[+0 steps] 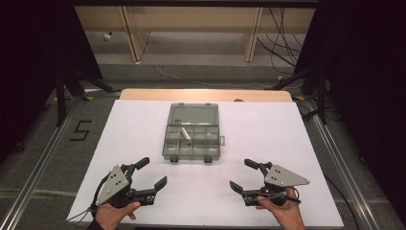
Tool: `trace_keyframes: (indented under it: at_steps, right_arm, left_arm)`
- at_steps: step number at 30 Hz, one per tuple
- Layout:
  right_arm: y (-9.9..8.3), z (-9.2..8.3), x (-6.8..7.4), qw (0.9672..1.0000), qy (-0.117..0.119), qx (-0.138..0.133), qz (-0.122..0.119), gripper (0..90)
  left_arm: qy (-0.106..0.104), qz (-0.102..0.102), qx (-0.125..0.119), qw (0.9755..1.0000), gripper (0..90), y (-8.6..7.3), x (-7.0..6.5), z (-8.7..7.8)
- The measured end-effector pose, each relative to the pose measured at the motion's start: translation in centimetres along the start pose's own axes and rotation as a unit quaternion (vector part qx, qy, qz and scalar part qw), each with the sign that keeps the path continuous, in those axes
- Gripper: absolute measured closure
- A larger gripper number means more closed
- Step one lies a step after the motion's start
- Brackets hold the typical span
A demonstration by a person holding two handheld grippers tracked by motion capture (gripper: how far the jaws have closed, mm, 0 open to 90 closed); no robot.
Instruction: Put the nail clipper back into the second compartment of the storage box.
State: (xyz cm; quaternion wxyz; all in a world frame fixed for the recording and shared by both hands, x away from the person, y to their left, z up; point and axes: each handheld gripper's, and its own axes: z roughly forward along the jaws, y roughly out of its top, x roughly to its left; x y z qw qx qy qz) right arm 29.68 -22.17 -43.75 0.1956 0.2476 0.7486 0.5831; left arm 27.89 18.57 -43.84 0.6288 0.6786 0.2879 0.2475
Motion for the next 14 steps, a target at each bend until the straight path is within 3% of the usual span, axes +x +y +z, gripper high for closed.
trace_keyframes:
  at_steps: [5,14]
  right_arm:
    - [-0.05,0.02,-0.03,0.9999,-0.002,0.007,0.009,15.8]
    - [-0.04,0.05,-0.16,1.0000,-0.007,0.000,0.001,15.8]
  left_arm:
    - [0.000,0.000,0.001,1.0000,15.8,0.00,-0.04,0.02]
    - [-0.001,0.000,0.000,1.0000,15.9,0.02,-0.02,0.01]
